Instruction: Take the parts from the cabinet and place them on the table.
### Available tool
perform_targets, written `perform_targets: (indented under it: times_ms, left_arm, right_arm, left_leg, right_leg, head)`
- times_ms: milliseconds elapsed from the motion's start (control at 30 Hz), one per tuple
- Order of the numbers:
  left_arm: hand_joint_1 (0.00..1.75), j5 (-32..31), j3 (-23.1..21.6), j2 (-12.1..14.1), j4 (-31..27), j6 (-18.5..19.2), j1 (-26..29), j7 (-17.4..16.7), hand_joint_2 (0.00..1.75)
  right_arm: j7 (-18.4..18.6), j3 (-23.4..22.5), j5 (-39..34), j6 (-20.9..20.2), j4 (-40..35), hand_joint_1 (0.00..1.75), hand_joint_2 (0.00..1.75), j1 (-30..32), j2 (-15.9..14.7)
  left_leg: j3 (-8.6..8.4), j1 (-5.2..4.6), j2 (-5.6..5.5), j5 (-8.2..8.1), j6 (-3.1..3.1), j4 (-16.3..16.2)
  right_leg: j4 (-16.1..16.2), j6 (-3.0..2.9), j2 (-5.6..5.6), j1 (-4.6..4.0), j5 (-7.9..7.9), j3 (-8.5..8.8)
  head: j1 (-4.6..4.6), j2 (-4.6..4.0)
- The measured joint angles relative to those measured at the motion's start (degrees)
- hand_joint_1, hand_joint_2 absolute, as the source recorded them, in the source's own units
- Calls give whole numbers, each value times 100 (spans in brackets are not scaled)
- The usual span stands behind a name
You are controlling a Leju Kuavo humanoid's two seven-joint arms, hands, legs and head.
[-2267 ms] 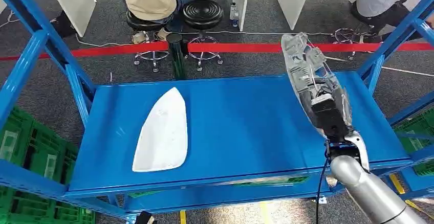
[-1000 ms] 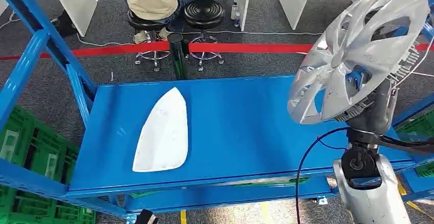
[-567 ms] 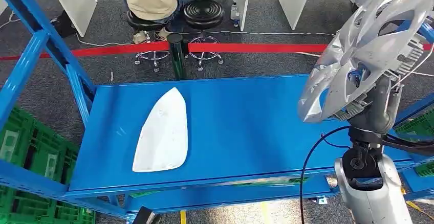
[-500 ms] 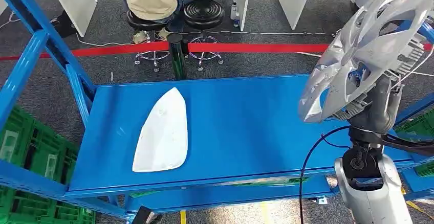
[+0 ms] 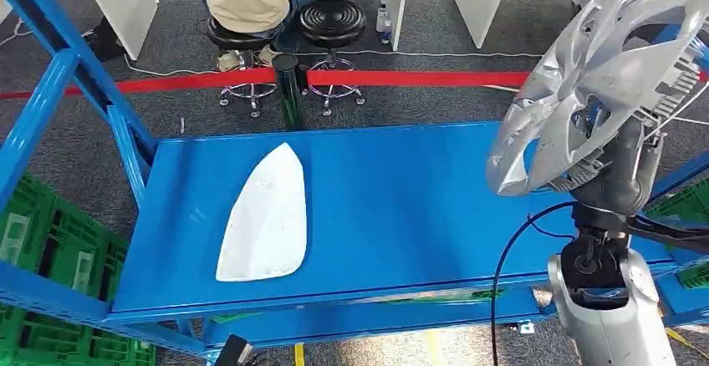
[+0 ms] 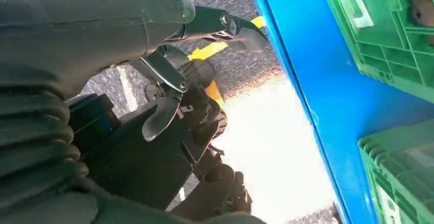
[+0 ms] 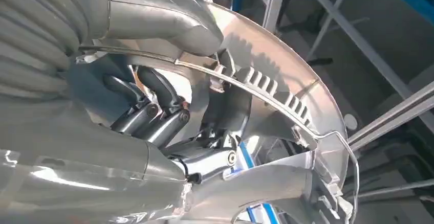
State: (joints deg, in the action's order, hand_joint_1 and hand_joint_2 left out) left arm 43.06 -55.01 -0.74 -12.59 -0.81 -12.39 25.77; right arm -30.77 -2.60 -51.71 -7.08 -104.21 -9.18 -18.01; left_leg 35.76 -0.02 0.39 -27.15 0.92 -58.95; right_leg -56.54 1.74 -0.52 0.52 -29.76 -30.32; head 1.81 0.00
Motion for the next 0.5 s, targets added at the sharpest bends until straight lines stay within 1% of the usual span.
perform_targets:
  times_ms: [133, 233, 500]
  left_arm:
    - [0, 46, 4, 0, 0, 42, 1, 131, 175]
    - [0, 92, 7, 2, 0, 42, 0, 212, 175]
    - [0, 103, 11, 4, 0, 39, 0, 247, 175]
  right_arm:
    - [17, 7, 284, 245, -68, 175, 175, -3, -4]
    - [-2, 13, 509, 354, -146, 175, 175, -3, -7]
    - [-4, 52, 610, 400, -332, 175, 175, -5, -20]
  left_leg:
    - [0, 0, -1, 0, 0, 0]
    - [0, 0, 0, 0, 0, 0]
    - [0, 0, 0, 0, 0, 1]
  right_leg:
    - [0, 0, 0, 0, 0, 0]
    - [0, 0, 0, 0, 0, 0]
    - [0, 0, 1, 0, 0, -1]
  head:
    - [0, 0]
    - [0, 0]
    - [-2, 0]
